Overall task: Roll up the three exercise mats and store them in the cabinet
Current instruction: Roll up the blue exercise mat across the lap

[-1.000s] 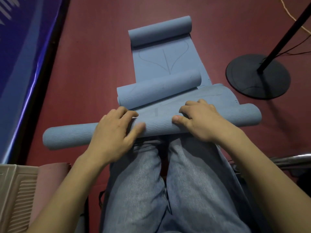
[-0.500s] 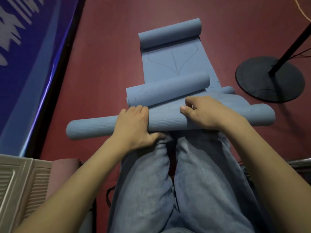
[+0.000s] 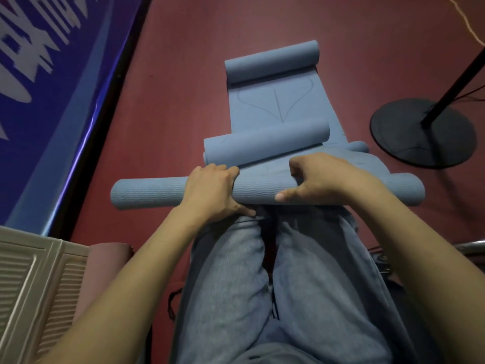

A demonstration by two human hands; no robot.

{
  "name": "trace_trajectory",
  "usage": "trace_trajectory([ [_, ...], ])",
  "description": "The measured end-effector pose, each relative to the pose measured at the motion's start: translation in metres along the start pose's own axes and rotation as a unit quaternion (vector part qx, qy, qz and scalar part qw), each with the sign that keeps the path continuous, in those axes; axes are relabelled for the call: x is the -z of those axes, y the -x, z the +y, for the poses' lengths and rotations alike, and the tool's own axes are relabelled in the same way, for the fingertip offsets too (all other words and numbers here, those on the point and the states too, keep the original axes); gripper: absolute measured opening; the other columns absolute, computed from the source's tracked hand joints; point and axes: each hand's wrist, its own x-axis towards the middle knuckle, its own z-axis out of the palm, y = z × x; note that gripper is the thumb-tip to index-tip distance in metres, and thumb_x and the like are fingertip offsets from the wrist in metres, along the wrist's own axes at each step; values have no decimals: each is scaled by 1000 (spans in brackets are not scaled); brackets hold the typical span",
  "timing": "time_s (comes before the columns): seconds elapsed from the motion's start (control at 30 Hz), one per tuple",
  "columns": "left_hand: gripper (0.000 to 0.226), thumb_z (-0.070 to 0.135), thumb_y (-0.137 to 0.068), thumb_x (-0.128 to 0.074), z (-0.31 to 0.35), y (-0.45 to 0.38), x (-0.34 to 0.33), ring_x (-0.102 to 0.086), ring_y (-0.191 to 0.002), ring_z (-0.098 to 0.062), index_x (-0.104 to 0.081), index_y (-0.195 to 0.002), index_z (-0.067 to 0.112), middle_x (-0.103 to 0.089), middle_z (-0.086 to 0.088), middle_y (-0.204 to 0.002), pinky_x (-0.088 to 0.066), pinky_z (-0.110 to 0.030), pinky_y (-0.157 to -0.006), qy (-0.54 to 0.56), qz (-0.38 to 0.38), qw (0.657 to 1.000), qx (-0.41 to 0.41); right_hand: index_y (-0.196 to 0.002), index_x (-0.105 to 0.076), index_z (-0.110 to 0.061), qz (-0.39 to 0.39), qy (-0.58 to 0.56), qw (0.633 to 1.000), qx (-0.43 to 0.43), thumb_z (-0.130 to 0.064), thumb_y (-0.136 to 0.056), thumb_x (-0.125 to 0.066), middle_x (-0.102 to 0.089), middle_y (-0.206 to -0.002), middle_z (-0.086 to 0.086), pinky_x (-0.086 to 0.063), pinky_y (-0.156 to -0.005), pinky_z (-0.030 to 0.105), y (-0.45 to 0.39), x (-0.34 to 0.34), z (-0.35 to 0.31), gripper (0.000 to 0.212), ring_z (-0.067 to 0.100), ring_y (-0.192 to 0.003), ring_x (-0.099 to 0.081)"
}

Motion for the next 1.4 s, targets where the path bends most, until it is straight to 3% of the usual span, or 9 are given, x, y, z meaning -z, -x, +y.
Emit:
trace_trajectory([
  [0.3, 70, 86, -62, -68, 20, 58, 23, -60, -100, -26, -43, -90, 27, -66, 2, -101, -29, -37, -72, -46, -54, 996, -45, -87, -50, -24, -62, -32, 997, 24, -75, -70, -71, -60, -87, -7, -50, -74, 38, 59, -9, -9, 57, 20, -82, -57],
  [0.43, 61, 78, -70, -67, 23, 69, 11, -57, -105, -23, -47, -99, 28, -65, 3, -106, -34, -37, -79, -19, -87, 996, -28, -87, -43, -28, -62, 10, 997, 37, -80, -74, -61, -53, -91, -10, -39, -69, 35, 68, -18, -15, 57, 16, -86, -50],
  [0.57, 47, 61, -71, -69, 23, 55, 16, -59, -98, -25, -43, -90, 27, -65, 3, -97, -30, -34, -73, -6, -95, 995, -23, -108, -41, -25, -44, 179, 983, 21, -82, -84, -41, -53, -111, -1, -40, -89, 42, 74, -26, -35, 62, 26, -107, -53],
  [0.63, 44, 57, -70, -69, 23, 51, 18, -59, -95, -25, -43, -88, 26, -64, 3, -94, -30, -34, -72, -2, -100, 995, -19, -117, -44, -19, -12, 209, 978, 14, -83, -79, -47, -49, -117, 4, -39, -96, 46, 77, -43, -42, 74, 29, -113, -48],
  [0.8, 42, 55, -73, -66, 24, 51, 17, -57, -94, -24, -39, -87, 25, -59, 4, -91, -28, -34, -72, 2, -80, 996, -24, -115, -57, -17, 113, 156, 980, 47, -42, -51, -86, -50, -110, 7, -38, -75, 42, 73, -64, -29, 74, 32, -99, -47],
  [0.93, 43, 49, -65, -71, 29, 57, 1, -51, -91, -28, -44, -86, 23, -59, 1, -88, -25, -35, -71, 3, -28, 1000, -9, -104, -55, -16, 124, 173, 976, 45, -18, -40, -77, -43, -95, 7, -24, -67, 39, 57, -73, -28, 67, 30, -84, -40],
  [1.17, 49, 39, -48, -78, 36, 62, -7, -35, -84, -28, -51, -83, 17, -40, -5, -94, -21, -36, -71, 39, 71, 995, 62, -110, -35, -25, -65, 151, 983, 79, -28, -66, -58, -36, -101, -2, -35, -81, 40, 26, -38, -26, 50, 24, -99, -38],
  [1.27, 84, 30, -55, -77, 38, 70, -10, -42, -85, -29, -52, -133, 13, -45, -7, -98, -35, -40, -74, 59, 83, 993, 55, -120, -41, -27, -167, 111, 978, 54, -30, -65, -76, -43, -108, 0, -40, -88, 42, 7, -26, -27, 65, 25, -107, -43],
  [1.4, 69, 21, -66, -74, 42, 78, -12, -51, -95, -37, -55, -130, 3, -54, -15, -107, -41, -51, -104, 41, 94, 994, 27, -115, -47, -29, -283, 52, 957, 25, -25, -49, -95, -53, -106, -2, -48, -81, 36, -18, -14, -27, 81, 25, -106, -53],
])
